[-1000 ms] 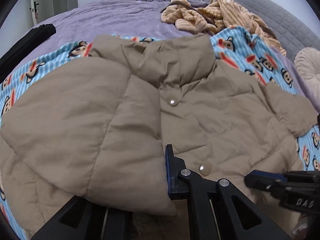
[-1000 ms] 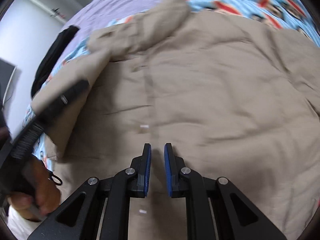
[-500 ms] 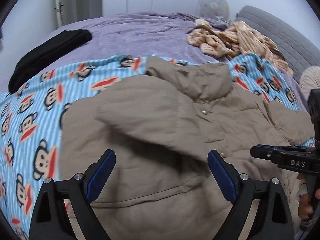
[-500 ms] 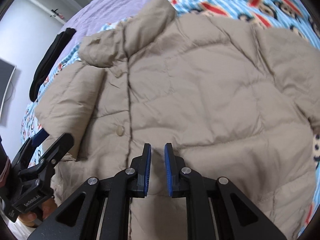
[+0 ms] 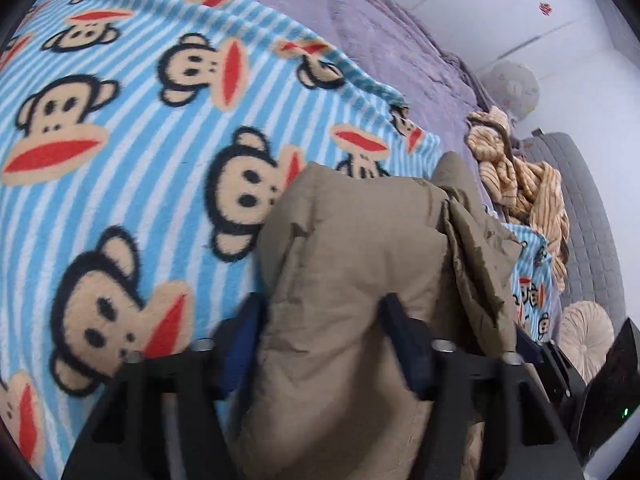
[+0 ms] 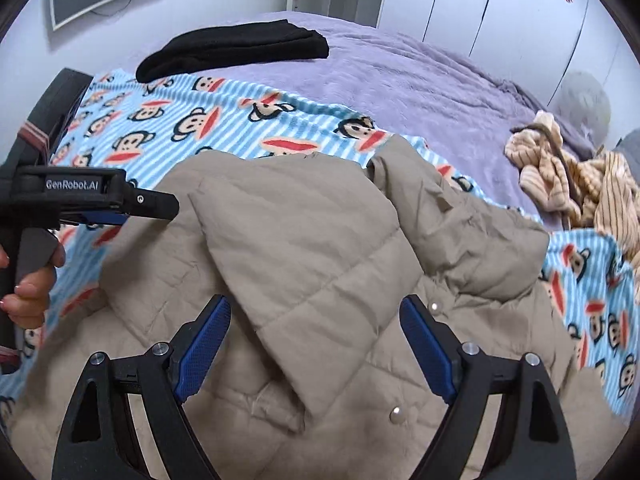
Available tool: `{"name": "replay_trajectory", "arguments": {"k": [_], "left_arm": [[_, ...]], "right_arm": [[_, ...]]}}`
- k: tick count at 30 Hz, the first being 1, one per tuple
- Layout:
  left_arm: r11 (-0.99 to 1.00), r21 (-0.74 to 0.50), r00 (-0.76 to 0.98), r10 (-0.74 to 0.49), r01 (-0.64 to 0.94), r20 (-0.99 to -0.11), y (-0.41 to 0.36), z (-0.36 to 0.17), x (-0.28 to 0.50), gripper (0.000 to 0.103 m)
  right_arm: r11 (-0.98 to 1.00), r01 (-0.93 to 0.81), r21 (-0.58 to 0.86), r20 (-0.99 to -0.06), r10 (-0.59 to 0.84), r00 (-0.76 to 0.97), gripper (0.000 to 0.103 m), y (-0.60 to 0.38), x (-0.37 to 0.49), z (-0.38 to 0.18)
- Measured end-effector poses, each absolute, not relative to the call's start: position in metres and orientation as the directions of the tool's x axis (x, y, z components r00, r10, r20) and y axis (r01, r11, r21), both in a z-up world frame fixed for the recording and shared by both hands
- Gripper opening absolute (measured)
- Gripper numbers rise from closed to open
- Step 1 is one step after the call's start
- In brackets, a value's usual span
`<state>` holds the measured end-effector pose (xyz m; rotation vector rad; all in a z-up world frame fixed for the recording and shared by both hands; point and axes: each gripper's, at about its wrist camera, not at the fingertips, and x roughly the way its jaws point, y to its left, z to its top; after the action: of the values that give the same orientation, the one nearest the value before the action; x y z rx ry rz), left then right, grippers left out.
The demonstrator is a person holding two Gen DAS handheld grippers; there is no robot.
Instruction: Fold large clothes
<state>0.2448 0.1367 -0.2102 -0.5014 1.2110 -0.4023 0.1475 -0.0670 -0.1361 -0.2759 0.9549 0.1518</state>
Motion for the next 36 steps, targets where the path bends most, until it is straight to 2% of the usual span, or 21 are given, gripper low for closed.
{"name": "replay_trajectory", "arguments": {"k": [1,2,3,4,5,9,11,13,16,18,20,22,24,26,30,32,33,36], "left_arm": [[0.852,-0.521,0.322,-0.509,0.054,-0.798,0.127,-0.206,0.244,0.043],[0.877,-0.472,0.346,-0.471,0.088,-0.811,0.119,-0.202,0.241,0.041],[0.896,-0.43,0.362,-0.441,0.115,-0.822,0.112,-0.2,0.237,0.038],[0.911,-0.392,0.374,-0.412,0.13,-0.831,0.108,-0.198,0.235,0.038],[0.919,-0.368,0.383,-0.393,0.14,-0.836,0.107,-0.198,0.233,0.038],[0.932,-0.334,0.386,-0.362,0.14,-0.848,0.105,-0.204,0.235,0.038],[0.939,-0.314,0.387,-0.344,0.14,-0.855,0.102,-0.205,0.236,0.039],[0.956,-0.265,0.4,-0.293,0.126,-0.869,0.101,-0.202,0.233,0.05],[0.974,-0.195,0.431,-0.225,0.113,-0.874,0.103,-0.185,0.228,0.052],[0.98,-0.168,0.476,-0.2,0.109,-0.856,0.109,-0.168,0.221,0.052],[0.978,-0.174,0.506,-0.209,0.116,-0.837,0.116,-0.152,0.216,0.052],[0.976,-0.175,0.512,-0.216,0.127,-0.832,0.116,-0.145,0.214,0.052],[0.976,-0.164,0.501,-0.215,0.144,-0.838,0.109,-0.148,0.214,0.052],[0.981,-0.133,0.479,-0.186,0.143,-0.858,0.098,-0.159,0.213,0.052],[0.991,-0.072,0.452,-0.117,0.116,-0.884,0.08,-0.191,0.206,0.053],[0.993,-0.065,0.466,-0.102,0.095,-0.879,0.08,-0.196,0.203,0.06],[0.995,-0.053,0.469,-0.086,0.084,-0.879,0.082,-0.197,0.203,0.068],[0.994,-0.061,0.454,-0.094,0.085,-0.886,0.087,-0.196,0.206,0.07]], "right_arm": [[0.952,-0.241,-0.187,-0.817,-0.014,0.577,0.081,-0.066,0.156,-0.141],[0.957,-0.228,-0.181,-0.816,-0.017,0.577,0.053,-0.07,0.156,-0.141],[0.968,-0.207,-0.145,-0.828,-0.005,0.56,0.012,-0.081,0.158,-0.144],[0.982,-0.163,-0.093,-0.843,0.009,0.538,0.009,-0.096,0.163,-0.146],[0.998,-0.031,0.051,-0.837,0.06,0.544,0.009,-0.136,0.158,-0.143],[0.966,0.158,0.205,-0.829,0.086,0.553,0.009,-0.2,0.133,-0.147],[0.889,0.296,0.349,-0.843,0.16,0.514,0.009,-0.244,0.118,-0.171],[0.779,0.431,0.455,-0.85,0.237,0.47,0.009,-0.275,0.102,-0.202],[0.656,0.477,0.585,-0.794,0.343,0.503,0.012,-0.297,0.086,-0.219],[0.688,0.476,0.549,-0.815,0.313,0.487,0.022,-0.299,0.082,-0.209],[0.745,0.479,0.464,-0.85,0.221,0.479,0.03,-0.301,0.074,-0.192],[0.815,0.484,0.32,-0.862,0.039,0.505,0.03,-0.305,0.061,-0.16],[0.825,0.479,0.299,-0.851,0.003,0.525,0.03,-0.308,0.059,-0.15],[0.842,0.447,0.303,-0.831,0.004,0.556,0.03,-0.313,0.065,-0.137],[0.87,0.353,0.343,-0.824,0.098,0.558,0.03,-0.305,0.101,-0.144],[0.875,0.352,0.332,-0.843,0.109,0.526,0.03,-0.301,0.109,-0.16],[0.872,0.367,0.324,-0.86,0.11,0.499,0.03,-0.299,0.11,-0.171],[0.86,0.4,0.318,-0.886,0.119,0.449,0.026,-0.3,0.101,-0.195]]}}
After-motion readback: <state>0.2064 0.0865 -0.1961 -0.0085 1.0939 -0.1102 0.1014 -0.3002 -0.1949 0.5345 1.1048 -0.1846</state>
